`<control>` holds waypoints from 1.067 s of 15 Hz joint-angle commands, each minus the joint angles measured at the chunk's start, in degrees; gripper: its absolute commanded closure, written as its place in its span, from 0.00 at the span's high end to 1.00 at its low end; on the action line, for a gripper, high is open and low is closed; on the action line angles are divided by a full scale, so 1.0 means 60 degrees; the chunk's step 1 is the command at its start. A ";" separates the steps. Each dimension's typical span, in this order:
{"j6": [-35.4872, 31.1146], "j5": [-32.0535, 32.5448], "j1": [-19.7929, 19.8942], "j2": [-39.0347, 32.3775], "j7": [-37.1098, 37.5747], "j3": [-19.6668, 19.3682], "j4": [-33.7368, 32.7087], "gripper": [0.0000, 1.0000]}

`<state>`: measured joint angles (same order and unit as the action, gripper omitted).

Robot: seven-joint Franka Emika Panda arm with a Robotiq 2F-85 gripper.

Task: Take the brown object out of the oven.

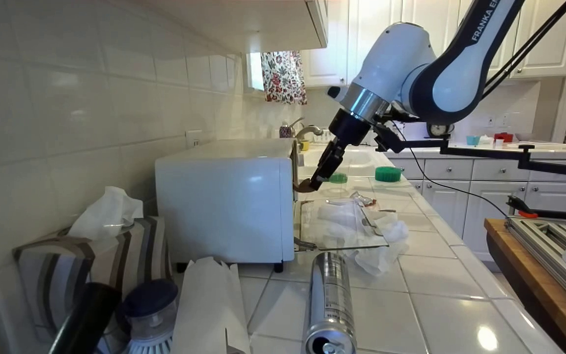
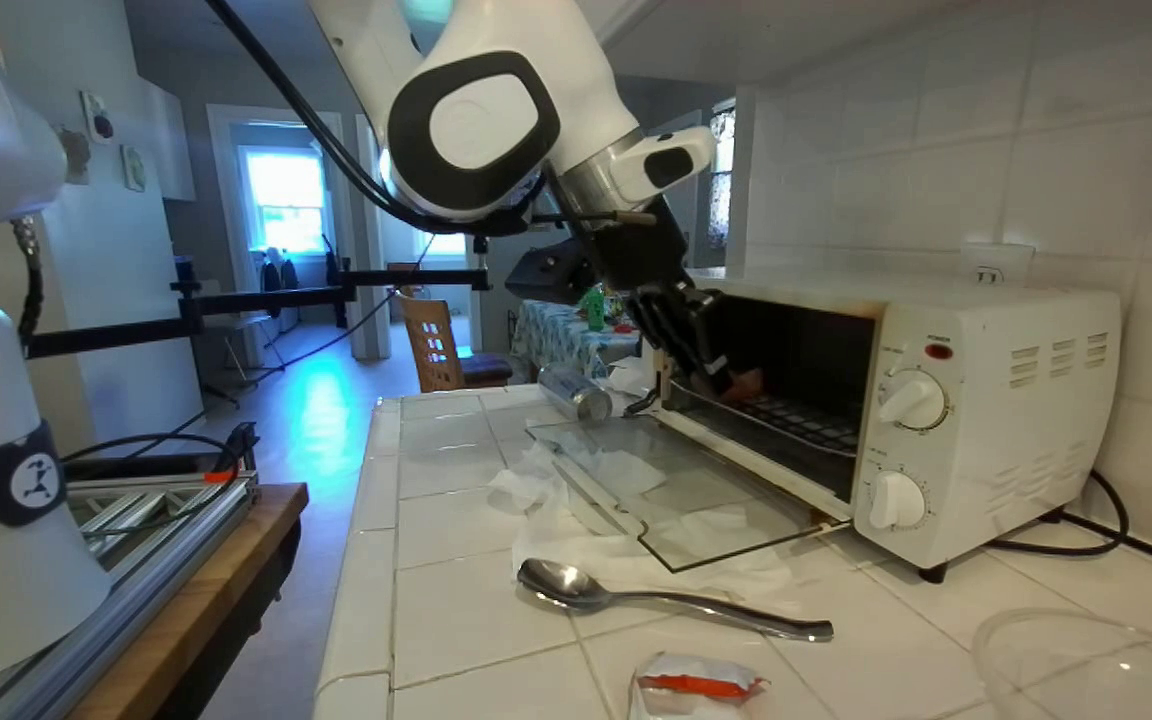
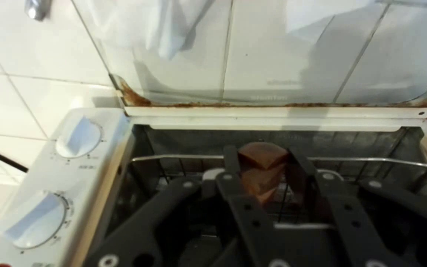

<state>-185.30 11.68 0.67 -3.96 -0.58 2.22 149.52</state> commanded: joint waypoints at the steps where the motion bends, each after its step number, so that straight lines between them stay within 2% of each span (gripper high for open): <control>1: 0.0620 -0.0043 -0.0095 0.0884 0.0287 -0.0153 0.0681 0.12; 7: 0.1089 0.0211 0.0634 0.1682 0.1189 -0.0150 0.1138 0.12; 9: 0.1021 -0.0101 0.0732 0.1663 0.1240 -0.0269 0.1281 0.12; 16: 0.0724 0.0380 0.2149 0.1325 0.1806 -0.0488 0.1286 0.12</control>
<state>-179.28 11.87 10.72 4.77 7.60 -0.72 157.23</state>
